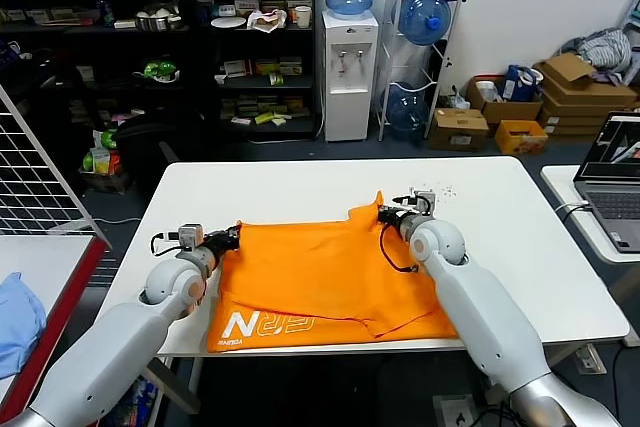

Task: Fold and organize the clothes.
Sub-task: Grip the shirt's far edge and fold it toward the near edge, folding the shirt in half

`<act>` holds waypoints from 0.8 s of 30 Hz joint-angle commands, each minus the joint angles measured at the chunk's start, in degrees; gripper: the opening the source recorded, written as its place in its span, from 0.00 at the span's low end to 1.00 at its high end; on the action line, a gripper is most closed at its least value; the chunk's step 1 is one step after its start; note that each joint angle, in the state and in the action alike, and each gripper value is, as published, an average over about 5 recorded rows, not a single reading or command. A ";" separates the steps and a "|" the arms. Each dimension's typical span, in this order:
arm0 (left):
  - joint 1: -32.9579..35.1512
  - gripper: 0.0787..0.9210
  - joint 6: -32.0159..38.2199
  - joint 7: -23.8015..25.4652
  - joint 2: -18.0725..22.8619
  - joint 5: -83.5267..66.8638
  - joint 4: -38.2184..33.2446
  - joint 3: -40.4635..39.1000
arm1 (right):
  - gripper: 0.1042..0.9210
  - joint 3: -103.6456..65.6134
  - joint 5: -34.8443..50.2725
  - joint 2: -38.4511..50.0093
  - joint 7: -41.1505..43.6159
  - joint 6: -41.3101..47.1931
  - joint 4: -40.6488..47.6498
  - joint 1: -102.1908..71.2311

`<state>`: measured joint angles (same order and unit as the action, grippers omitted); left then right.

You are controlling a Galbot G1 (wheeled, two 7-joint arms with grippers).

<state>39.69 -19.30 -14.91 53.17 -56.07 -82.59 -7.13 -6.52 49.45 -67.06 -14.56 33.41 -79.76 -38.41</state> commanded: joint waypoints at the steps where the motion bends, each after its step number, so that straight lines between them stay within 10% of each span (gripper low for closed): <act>1: 4.48 0.02 0.26 -0.31 -2.71 -0.40 -6.93 3.80 | 0.02 -3.36 3.65 4.53 -2.67 0.13 -12.13 -7.59; 24: 24.03 0.02 0.23 -2.48 -12.24 -2.19 -31.25 10.87 | 0.02 -11.97 12.37 18.62 -8.70 3.91 -36.92 -28.56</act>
<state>55.90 -19.09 -16.78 43.31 -58.28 -104.18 1.97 -15.87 59.21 -52.64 -20.89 36.57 -107.06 -59.45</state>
